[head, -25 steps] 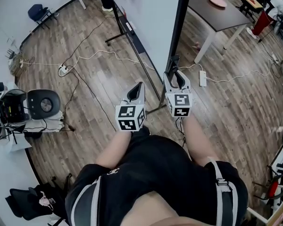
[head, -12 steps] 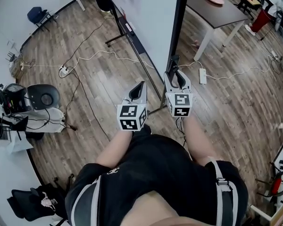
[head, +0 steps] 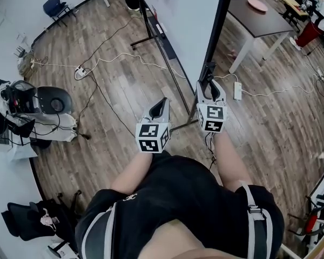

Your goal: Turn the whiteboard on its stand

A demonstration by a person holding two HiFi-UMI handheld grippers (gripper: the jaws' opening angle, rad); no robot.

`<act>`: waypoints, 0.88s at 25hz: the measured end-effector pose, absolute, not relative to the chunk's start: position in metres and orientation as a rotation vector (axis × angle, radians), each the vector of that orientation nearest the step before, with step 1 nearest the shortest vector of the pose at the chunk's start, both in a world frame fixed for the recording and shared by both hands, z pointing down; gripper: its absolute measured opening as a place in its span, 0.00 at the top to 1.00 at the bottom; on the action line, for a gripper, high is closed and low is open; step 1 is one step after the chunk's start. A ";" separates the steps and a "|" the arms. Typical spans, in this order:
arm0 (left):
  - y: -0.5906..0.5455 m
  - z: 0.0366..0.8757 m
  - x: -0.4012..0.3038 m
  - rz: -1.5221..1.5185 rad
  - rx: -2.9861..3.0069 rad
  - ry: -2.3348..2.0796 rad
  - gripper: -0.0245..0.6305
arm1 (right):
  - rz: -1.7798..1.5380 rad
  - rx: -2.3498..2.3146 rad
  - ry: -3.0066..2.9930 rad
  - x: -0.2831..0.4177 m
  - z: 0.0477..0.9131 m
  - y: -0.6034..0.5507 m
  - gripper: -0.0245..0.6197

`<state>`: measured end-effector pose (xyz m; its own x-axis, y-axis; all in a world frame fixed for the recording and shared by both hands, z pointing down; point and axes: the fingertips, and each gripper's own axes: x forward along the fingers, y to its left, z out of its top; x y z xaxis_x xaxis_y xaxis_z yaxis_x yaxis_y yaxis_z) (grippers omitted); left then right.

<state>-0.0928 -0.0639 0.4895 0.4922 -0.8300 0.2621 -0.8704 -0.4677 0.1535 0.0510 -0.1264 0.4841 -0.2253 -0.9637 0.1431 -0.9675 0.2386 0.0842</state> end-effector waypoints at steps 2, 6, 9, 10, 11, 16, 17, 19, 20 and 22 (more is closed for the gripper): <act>-0.063 0.491 -0.096 0.220 2.478 -1.442 0.95 | 0.033 1.843 -2.328 0.049 0.486 -0.123 0.69; -0.066 0.481 -0.099 0.204 2.511 -1.420 0.95 | 0.041 1.851 -2.315 0.047 0.488 -0.117 0.69; -0.069 0.475 -0.104 0.198 2.529 -1.398 0.95 | 0.066 1.857 -2.299 0.048 0.487 -0.115 0.69; -0.069 0.474 -0.106 0.195 2.530 -1.392 0.95 | 0.074 1.861 -2.291 0.050 0.486 -0.112 0.69; -0.069 0.472 -0.109 0.190 2.530 -1.389 0.95 | 0.074 1.873 -2.282 0.051 0.484 -0.107 0.69; -0.054 0.462 -0.129 0.173 2.540 -1.384 0.95 | -0.036 1.980 -2.303 0.039 0.454 -0.053 0.70; -0.053 0.460 -0.134 0.172 2.543 -1.384 0.95 | -0.061 2.007 -2.318 0.034 0.445 -0.043 0.75; -0.051 0.455 -0.143 0.163 2.548 -1.391 0.95 | -0.091 2.055 -2.360 0.024 0.425 -0.027 0.87; -0.049 0.452 -0.148 0.156 2.553 -1.399 0.95 | -0.089 2.067 -2.385 0.018 0.417 -0.022 0.93; -0.045 0.447 -0.155 0.146 2.560 -1.417 0.95 | -0.054 2.075 -2.433 0.009 0.407 -0.016 0.95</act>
